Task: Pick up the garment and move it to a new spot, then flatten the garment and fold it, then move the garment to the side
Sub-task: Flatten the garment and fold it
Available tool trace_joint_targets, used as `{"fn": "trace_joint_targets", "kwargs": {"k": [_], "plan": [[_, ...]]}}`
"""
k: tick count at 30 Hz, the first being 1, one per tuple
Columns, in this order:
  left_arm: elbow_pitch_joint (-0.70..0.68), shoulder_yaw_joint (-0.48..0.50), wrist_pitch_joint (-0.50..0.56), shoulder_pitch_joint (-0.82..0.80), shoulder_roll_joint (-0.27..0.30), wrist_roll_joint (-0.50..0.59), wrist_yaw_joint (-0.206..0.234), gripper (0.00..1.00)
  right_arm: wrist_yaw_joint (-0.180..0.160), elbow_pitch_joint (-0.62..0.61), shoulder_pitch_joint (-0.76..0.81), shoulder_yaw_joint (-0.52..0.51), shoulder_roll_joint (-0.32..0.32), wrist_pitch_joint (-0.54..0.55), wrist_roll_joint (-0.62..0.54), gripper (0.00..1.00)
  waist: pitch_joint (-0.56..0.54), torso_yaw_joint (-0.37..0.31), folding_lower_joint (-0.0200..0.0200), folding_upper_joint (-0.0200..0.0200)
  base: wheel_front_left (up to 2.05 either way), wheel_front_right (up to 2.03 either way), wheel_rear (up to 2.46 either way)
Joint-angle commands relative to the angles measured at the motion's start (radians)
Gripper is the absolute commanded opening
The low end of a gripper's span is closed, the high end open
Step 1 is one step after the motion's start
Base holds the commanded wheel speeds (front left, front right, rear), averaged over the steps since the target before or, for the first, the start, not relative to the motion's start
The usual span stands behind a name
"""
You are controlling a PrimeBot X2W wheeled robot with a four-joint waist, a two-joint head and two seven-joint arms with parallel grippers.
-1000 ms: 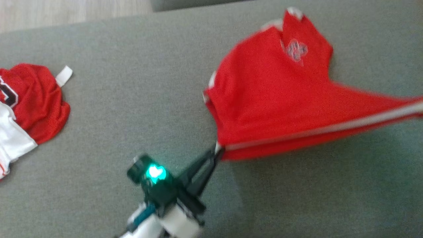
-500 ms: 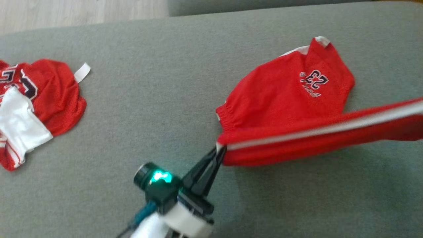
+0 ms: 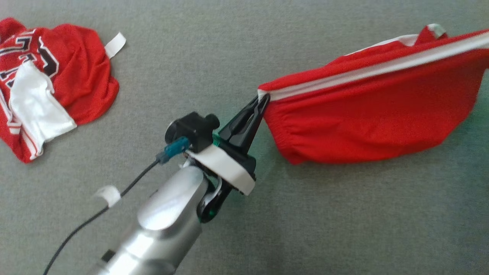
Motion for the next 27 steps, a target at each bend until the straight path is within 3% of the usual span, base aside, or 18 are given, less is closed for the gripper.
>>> {"fn": "trace_joint_targets", "kwargs": {"k": [1,14,15,16,17,18,19,23,27], "plan": [[-0.007,0.018,0.0,-0.04,0.007,-0.002,0.002,0.0,0.003,0.003,-0.036,0.019,-0.039,-0.014,0.008,0.0,0.024,0.022,-0.0003,0.0,0.0,0.0,0.0],[0.173,-0.067,-0.023,-0.176,-0.017,-0.096,0.002,0.0,0.003,0.367,-0.307,0.274,-0.054,-0.092,0.035,0.0,0.097,0.058,-0.0003,0.0,0.0,0.0,0.0],[0.184,-0.069,-0.03,-0.18,-0.018,-0.1,0.002,0.19,0.003,0.388,-0.317,0.283,-0.053,-0.108,0.045,0.14,0.095,0.058,-0.0003,0.0,0.0,0.0,0.0],[0.195,-0.072,-0.037,-0.18,-0.018,-0.106,0.002,0.39,0.003,0.408,-0.323,0.287,-0.051,-0.128,0.054,1.0,0.09,0.058,-0.0003,0.0,0.0,0.0,0.0],[0.203,-0.075,-0.046,-0.178,-0.019,-0.11,0.002,0.44,0.003,0.426,-0.325,0.287,-0.047,-0.145,0.065,1.0,0.083,0.058,-0.0003,0.0,0.0,0.0,0.0],[0.21,-0.08,-0.054,-0.175,-0.02,-0.109,0.002,0.6,0.003,0.442,-0.322,0.284,-0.042,-0.162,0.076,1.0,0.073,0.057,-0.0003,0.0,0.0,0.0,0.0],[0.216,-0.084,-0.062,-0.169,-0.02,-0.11,0.002,1.0,0.003,0.454,-0.314,0.284,-0.038,-0.177,0.089,1.0,0.063,0.057,-0.0003,0.0,0.0,0.0,0.0],[0.218,-0.063,-0.083,-0.128,-0.021,-0.086,0.044,1.0,0.003,0.471,-0.245,0.289,-0.016,-0.198,0.159,1.0,0.012,0.049,-0.0003,0.0,0.0,0.0,0.0],[0.103,0.022,-0.086,-0.052,-0.021,0.016,0.137,1.0,0.003,0.474,-0.174,0.285,-0.012,-0.173,0.214,1.0,-0.029,0.047,-0.0003,0.0,0.0,0.0,0.0]]}}
